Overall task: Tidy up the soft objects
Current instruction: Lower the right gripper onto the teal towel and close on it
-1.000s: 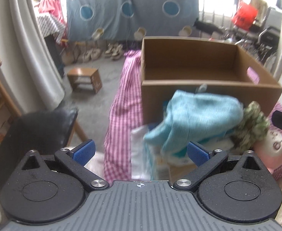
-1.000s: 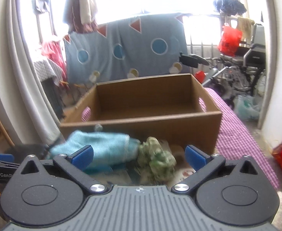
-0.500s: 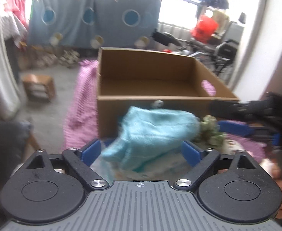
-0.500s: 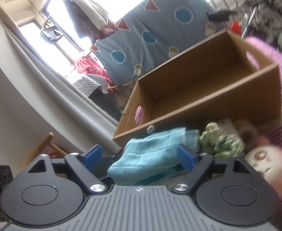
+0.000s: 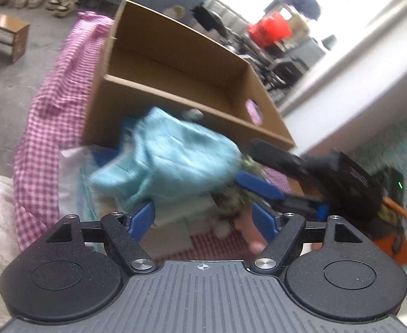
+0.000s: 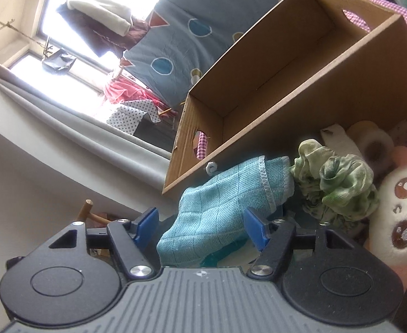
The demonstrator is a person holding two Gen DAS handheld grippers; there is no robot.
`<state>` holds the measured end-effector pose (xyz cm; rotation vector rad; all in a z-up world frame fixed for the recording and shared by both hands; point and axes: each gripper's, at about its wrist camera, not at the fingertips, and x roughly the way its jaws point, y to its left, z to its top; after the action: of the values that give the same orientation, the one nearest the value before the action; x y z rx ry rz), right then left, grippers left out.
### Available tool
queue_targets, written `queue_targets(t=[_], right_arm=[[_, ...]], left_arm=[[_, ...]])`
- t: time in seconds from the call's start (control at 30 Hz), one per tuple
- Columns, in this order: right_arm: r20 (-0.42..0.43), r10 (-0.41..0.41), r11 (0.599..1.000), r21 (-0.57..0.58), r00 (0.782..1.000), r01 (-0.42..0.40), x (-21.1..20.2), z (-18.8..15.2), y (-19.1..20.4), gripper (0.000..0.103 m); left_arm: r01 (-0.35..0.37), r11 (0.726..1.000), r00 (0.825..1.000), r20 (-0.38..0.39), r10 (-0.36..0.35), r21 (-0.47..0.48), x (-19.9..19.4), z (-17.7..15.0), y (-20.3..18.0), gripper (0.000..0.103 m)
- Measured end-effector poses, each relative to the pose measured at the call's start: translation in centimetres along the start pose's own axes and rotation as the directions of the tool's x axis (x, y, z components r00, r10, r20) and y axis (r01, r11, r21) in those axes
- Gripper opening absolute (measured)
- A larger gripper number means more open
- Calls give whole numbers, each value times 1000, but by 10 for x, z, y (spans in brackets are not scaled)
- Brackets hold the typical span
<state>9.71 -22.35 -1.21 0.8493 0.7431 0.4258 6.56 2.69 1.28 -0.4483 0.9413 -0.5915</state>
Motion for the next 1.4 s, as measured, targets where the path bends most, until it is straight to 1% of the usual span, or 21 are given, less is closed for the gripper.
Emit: queue_targets(t=[0.1,0.2,0.33,0.47,0.57,0.67,0.73,0.8,0.83,0.87,0.9,0.93,1.0,1.07,1.1,1.2,1.33,1.37,1.4], right_arm=[[-4,6,999,31,1000,-5,4,3,-2,71],[-5,-3,998,58,1000,4,8,7,-5,71],[-27,-21,995,99,999,24,14,9,-10,71],[-57,-11,990,138,998,19,13,8,-11,71],[-87,14,982,190,996,3,13,8,-13,71],[-119,38,974,225,992,-10,13,7,-14,71],[-148,42,969,246,988,-4,16,5,-14,71],[-174,54,960,280,983,-3,18,3,-19,71],[-184,60,955,298,981,-2,20,3,-21,71],[-188,58,950,313,980,4,21,4,-24,71],[-184,50,945,326,982,13,23,5,-27,71],[-177,44,941,339,983,19,24,5,-30,71],[-160,50,932,363,986,12,28,7,-35,71],[-154,49,925,379,987,13,34,9,-37,71],[-152,48,922,387,987,15,36,9,-38,71],[-154,56,915,404,986,11,44,8,-41,71],[-155,53,911,413,986,16,49,4,-43,71],[-154,48,911,411,987,20,50,3,-44,70],[-150,46,915,404,988,19,49,1,-42,64]], left_arm=[[0,998,1000,18,1,-60,1,7,10,76],[1,996,999,38,2,-89,0,11,12,76],[21,990,998,62,-12,-141,-2,17,19,77],[8,990,999,43,-2,-139,0,16,24,77],[-21,984,999,46,30,-176,5,17,32,77],[-20,974,997,64,35,-227,7,22,38,76],[-25,968,995,87,48,-250,8,24,39,71],[-43,958,992,106,76,-282,8,26,41,60],[-53,954,990,111,89,-296,9,27,43,57],[-64,948,988,113,104,-312,9,27,46,50],[-75,941,986,115,119,-330,9,27,48,44],[-85,933,984,115,133,-348,10,28,52,42],[-95,920,982,116,149,-379,11,28,59,33],[-100,916,981,116,157,-389,10,28,62,27],[-104,916,980,117,160,-387,10,28,64,23],[-94,927,980,130,150,-362,9,26,64,16],[-39,948,986,142,88,-317,6,22,62,14],[-32,952,987,138,77,-305,5,21,61,14],[-28,955,988,134,70,-295,4,20,60,14]])
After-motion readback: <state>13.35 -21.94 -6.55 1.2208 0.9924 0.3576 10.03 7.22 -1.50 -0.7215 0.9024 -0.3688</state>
